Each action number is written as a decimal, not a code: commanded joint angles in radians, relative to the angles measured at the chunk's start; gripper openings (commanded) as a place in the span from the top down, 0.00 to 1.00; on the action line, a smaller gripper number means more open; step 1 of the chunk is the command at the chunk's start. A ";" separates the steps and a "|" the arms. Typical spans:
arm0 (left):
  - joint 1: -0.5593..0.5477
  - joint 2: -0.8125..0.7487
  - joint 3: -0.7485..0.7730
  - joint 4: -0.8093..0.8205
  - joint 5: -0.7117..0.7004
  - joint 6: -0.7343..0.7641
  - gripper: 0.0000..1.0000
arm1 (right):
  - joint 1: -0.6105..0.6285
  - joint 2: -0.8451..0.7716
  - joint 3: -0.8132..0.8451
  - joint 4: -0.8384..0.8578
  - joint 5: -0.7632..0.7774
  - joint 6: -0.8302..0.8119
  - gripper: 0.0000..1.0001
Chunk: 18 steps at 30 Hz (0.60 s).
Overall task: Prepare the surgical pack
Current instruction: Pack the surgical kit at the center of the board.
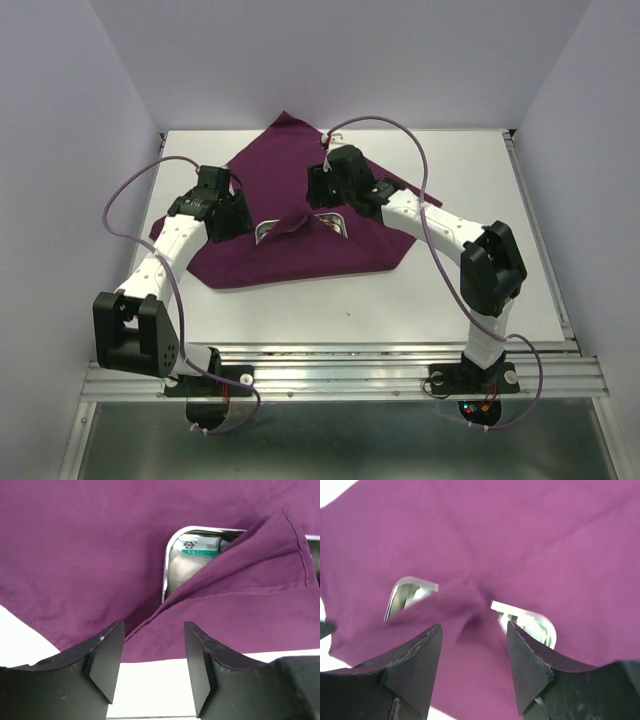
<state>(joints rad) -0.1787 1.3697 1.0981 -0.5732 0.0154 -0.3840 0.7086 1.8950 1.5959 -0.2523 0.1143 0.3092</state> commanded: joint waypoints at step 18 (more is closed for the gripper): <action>-0.200 0.324 0.330 0.037 0.107 0.198 0.13 | -0.037 -0.534 -0.523 -0.120 0.016 0.277 0.30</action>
<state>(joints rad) -0.3809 1.6390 1.3510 -0.5251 0.1337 -0.2344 0.6750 1.4548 1.1278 -0.3363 0.0814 0.5293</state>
